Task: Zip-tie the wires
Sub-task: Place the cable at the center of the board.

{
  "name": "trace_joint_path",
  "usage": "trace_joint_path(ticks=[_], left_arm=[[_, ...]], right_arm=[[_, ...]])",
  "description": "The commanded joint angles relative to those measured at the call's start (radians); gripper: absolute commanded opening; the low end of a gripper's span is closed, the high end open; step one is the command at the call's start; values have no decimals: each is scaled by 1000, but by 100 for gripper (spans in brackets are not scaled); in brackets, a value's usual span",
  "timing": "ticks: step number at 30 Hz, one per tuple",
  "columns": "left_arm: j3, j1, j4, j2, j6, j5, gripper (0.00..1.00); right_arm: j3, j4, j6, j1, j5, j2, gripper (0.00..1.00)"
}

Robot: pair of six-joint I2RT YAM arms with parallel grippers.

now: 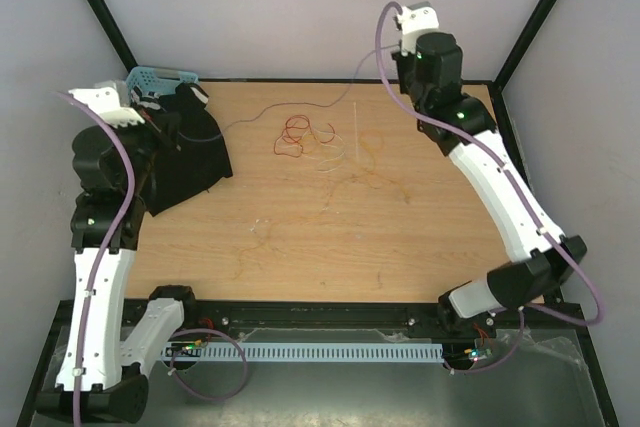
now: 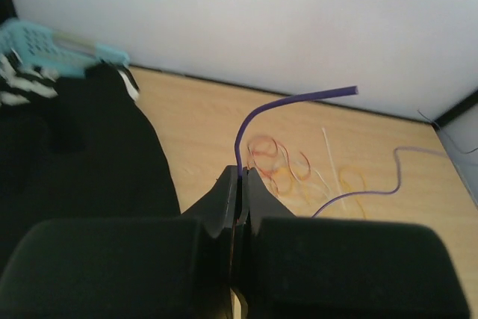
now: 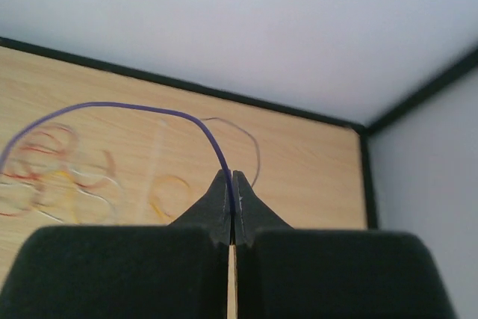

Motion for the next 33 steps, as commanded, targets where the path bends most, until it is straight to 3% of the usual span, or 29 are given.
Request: trace_joint_path(ticks=[1,7,15,25,33], left_arm=[[-93,-40,-50,-41,-100,73,0],[-253,-97,-100,-107,-203,134,0],[-454,-158,-147,-216,-328,134,0],[-654,-181,-185,-288,-391,105,0],[-799,-209,-188,-309,-449,129,0]], right_arm=[[-107,-97,-80,-15,320,-121,0],[-294,-221,-39,-15,387,-221,0],[-620,-284,95,-15,129,-245,0],[-696,-244,194,-14,-17,-98,0],[-726,-240,252,-16,90,-21,0]])
